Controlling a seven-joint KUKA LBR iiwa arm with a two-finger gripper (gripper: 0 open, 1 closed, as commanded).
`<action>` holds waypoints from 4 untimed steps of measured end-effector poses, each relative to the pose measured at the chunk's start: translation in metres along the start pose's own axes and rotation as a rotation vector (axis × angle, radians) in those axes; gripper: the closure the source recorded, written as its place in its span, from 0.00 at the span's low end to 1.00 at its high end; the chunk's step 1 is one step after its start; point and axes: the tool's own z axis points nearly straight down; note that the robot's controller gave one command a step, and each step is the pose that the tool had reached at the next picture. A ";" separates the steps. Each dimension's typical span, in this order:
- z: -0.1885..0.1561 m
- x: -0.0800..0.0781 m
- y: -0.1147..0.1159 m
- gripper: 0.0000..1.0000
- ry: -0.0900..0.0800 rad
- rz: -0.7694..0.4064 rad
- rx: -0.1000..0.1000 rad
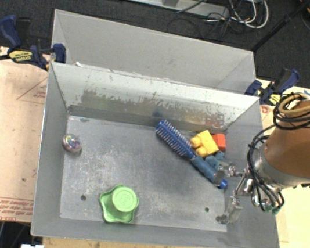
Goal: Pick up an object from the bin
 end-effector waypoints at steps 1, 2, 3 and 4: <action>0.065 -0.045 -0.037 0.00 -0.006 0.125 0.001; 0.109 -0.074 -0.046 0.00 -0.010 0.132 0.001; 0.107 -0.073 -0.046 1.00 -0.009 0.131 0.001; 0.071 -0.048 -0.027 1.00 -0.008 0.114 0.000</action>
Offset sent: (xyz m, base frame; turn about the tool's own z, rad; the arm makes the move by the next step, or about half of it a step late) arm 0.0442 -0.0366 -0.0620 0.1237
